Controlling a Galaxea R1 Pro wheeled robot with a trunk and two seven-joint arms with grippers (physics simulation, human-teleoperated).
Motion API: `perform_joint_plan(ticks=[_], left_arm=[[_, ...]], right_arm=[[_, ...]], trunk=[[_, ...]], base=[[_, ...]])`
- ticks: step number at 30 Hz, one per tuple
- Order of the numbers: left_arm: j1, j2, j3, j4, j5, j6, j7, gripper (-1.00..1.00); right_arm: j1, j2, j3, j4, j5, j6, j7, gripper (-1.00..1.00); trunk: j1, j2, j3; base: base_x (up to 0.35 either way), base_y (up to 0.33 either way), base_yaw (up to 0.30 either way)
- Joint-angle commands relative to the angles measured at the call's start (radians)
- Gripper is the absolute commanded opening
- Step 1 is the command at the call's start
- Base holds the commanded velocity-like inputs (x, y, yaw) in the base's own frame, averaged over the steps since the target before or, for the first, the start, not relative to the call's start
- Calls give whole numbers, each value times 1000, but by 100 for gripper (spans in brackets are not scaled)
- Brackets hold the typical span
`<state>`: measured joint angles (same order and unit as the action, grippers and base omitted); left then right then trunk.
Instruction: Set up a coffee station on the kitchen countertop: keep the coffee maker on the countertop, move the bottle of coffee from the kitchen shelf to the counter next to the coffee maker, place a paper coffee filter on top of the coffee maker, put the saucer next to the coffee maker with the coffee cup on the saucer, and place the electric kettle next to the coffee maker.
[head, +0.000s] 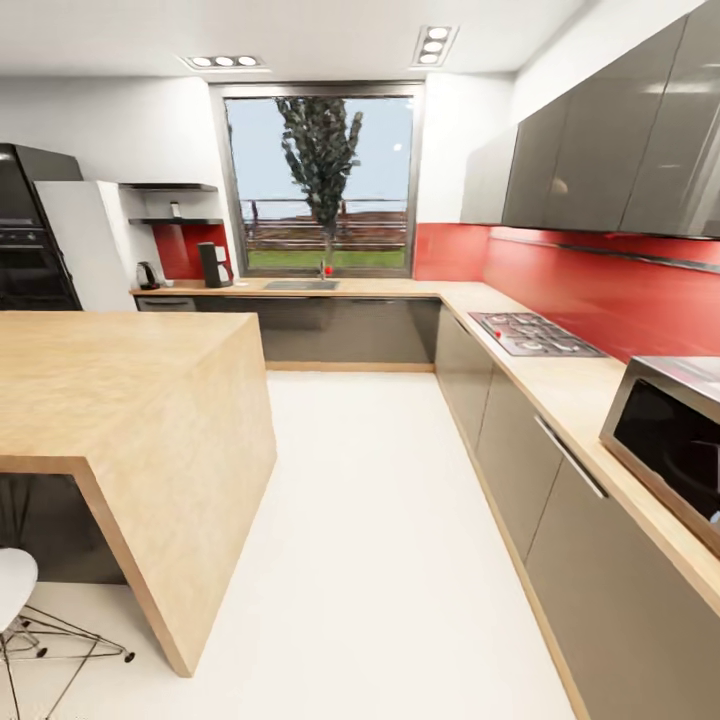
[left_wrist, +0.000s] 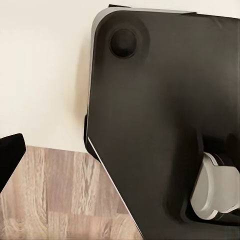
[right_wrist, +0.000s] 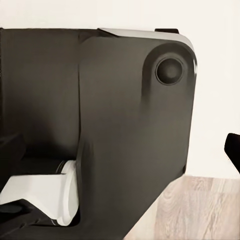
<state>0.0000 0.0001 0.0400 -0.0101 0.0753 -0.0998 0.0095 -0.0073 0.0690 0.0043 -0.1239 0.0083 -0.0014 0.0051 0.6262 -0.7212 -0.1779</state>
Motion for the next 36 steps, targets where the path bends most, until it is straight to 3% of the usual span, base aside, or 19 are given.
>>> perform_joint_plan(ticks=[1,15,19,22,25,27,31,36], left_arm=[[0,0,3,-1,8,-2,0,100],[-6,11,3,-2,5,-5,-1,100],[-57,33,1,-22,2,-8,-2,100],[-133,52,0,-45,0,-11,-2,100],[-175,58,0,-85,1,-10,-1,100],[-202,54,1,-196,2,-4,1,100],[-220,53,1,-266,4,0,2,100],[-212,61,5,-265,4,-3,1,100]], right_arm=[[0,0,0,0,1,0,0,100],[0,-15,-3,-37,0,-5,-9,100],[0,-27,-3,-122,0,-7,-10,100],[0,-34,-3,-281,1,-9,-10,100],[0,-35,-3,-400,1,-9,-10,100],[0,-41,-7,-496,1,-31,-9,100],[0,-51,-7,-505,2,-75,-8,100],[0,-56,-7,-478,2,-87,-8,100]], trunk=[[-4,6,2],[-57,104,46],[-73,132,58],[-84,153,68],[-96,174,77],[-103,188,83],[-119,216,96],[-138,251,112]], base=[[0,0,40],[0,0,5],[0,0,0],[0,0,0],[0,0,0],[0,0,0],[0,0,0],[0,0,0]])
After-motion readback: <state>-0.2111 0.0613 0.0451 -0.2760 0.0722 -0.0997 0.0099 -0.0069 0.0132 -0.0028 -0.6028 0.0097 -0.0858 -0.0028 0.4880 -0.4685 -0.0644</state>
